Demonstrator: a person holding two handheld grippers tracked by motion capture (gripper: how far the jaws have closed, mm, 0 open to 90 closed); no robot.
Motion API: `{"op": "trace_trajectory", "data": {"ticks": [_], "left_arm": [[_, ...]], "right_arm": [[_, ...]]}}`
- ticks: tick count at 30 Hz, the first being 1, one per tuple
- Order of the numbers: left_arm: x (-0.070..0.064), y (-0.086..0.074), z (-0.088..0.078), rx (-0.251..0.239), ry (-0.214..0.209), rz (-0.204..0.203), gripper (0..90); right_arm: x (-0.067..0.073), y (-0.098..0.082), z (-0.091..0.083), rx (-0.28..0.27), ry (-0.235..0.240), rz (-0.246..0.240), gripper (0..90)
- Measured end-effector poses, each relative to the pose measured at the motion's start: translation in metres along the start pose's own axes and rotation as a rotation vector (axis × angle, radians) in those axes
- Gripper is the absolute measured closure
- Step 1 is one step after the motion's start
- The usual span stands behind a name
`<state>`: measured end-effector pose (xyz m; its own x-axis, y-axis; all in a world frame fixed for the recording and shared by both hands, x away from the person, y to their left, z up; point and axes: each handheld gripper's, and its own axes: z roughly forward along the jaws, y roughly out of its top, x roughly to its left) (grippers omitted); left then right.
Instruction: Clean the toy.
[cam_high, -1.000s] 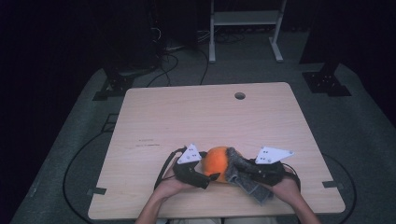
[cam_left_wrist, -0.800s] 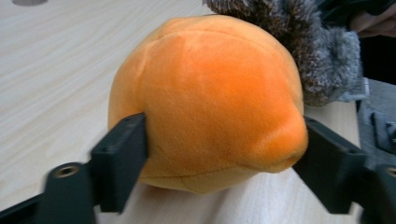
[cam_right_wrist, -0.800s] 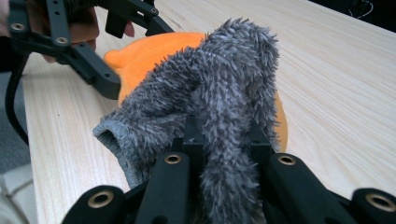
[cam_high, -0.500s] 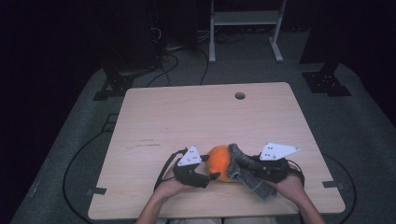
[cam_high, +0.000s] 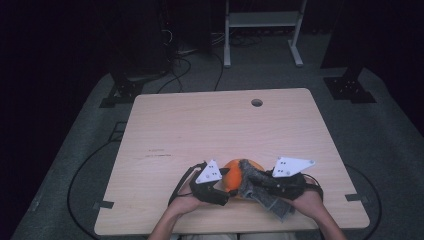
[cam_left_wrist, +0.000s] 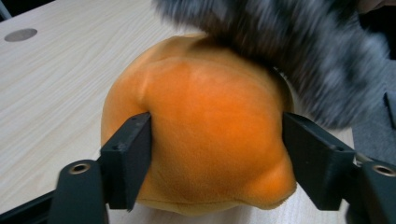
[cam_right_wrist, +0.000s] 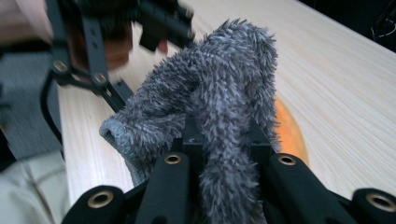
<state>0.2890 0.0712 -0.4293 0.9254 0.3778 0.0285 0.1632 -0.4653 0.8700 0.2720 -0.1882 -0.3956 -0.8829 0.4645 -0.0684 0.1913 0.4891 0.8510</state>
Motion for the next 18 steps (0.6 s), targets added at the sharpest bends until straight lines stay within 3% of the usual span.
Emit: {"op": "trace_trajectory", "data": {"ticks": [3, 5, 7, 9, 12, 13, 15, 18], "left_arm": [[0.006, 0.0, 0.0, 0.008, 0.014, -0.08, 13.4], [0.01, -0.002, 0.002, 0.006, -0.009, -0.132, 12.4], [0.007, -0.003, 0.003, -0.008, -0.01, -0.101, 20.0], [0.003, 0.0, 0.003, -0.012, 0.007, -0.057, 24.4], [-0.006, 0.005, 0.003, -0.006, 0.023, 0.043, 29.6], [-0.007, 0.006, 0.003, 0.0, 0.029, 0.059, 29.8], [-0.007, 0.004, 0.003, 0.013, 0.029, 0.071, 30.5], [-0.002, -0.002, 0.001, 0.043, 0.021, 0.065, 31.7]], "right_arm": [[-0.004, -0.009, 0.002, 0.015, -0.006, 0.007, 75.6], [-0.008, -0.014, -0.001, 0.018, -0.012, 0.027, 75.6], [-0.012, -0.017, -0.005, 0.041, -0.032, 0.032, 75.6], [-0.01, -0.013, -0.01, 0.028, -0.032, 0.033, 75.7], [-0.002, -0.001, -0.011, -0.029, 0.034, 0.019, 75.7], [0.003, 0.004, -0.007, -0.025, 0.047, -0.002, 75.6], [0.005, 0.006, -0.002, -0.002, 0.039, -0.02, 75.6], [-0.005, -0.003, -0.001, 0.001, 0.02, 0.011, 75.6]]}}
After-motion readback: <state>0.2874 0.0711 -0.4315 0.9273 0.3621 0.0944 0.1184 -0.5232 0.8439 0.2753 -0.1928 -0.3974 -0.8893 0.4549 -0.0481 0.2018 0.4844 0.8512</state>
